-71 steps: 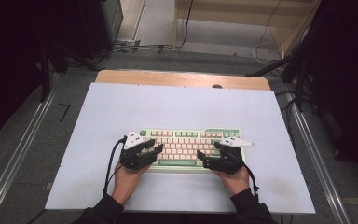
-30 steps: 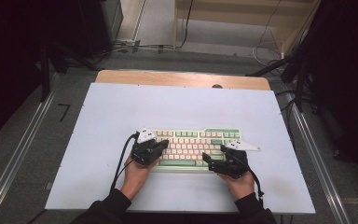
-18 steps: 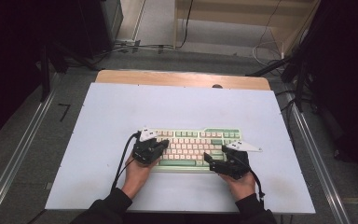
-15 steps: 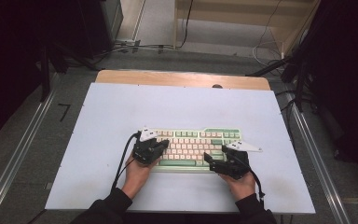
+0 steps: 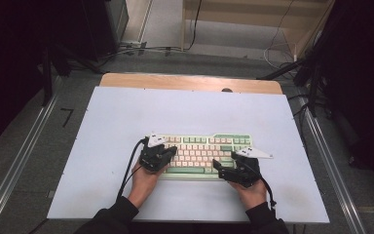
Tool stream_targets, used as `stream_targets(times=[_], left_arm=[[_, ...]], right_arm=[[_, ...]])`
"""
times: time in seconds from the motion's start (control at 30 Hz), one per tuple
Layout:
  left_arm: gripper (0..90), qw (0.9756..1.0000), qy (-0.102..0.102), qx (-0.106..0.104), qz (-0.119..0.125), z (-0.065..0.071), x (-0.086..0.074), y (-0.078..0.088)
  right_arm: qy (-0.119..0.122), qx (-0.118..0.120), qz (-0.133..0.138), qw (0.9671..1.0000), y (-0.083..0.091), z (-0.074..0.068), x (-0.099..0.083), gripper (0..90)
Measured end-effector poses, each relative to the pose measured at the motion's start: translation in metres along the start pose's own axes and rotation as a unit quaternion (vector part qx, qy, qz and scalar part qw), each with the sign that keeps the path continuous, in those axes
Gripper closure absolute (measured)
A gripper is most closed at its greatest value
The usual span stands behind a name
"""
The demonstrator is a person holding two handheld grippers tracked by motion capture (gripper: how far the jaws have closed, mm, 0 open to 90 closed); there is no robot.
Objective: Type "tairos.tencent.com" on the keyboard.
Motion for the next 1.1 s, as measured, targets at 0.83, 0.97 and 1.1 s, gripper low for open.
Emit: stream_targets(times=[0.83, 0.97, 1.1], left_arm=[[90.0, 0.9997, 0.01, -0.017, 0.014, 0.0, 0.003, 0.009], [90.0, 0.9997, 0.012, -0.017, 0.016, -0.001, 0.004, 0.011], [90.0, 0.9996, 0.014, -0.016, 0.02, -0.001, 0.004, 0.014]], right_arm=[[0.002, -0.002, 0.001, 1.0, -0.001, -0.001, 0.001, 18.8], [0.002, 0.0, 0.0, 1.0, -0.001, -0.001, 0.001, 18.8], [0.003, 0.0, 0.0, 1.0, -0.002, -0.002, 0.001, 18.8]])
Point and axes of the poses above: each handheld gripper's, and its own axes: y roughly backward along the jaws, x roughly out of its top, z roughly to its right, the point moved 3 cm from there along -y, roughly forward along the jaws, and after that the axes turned 5 degrees about x, right-handed, at the moved point
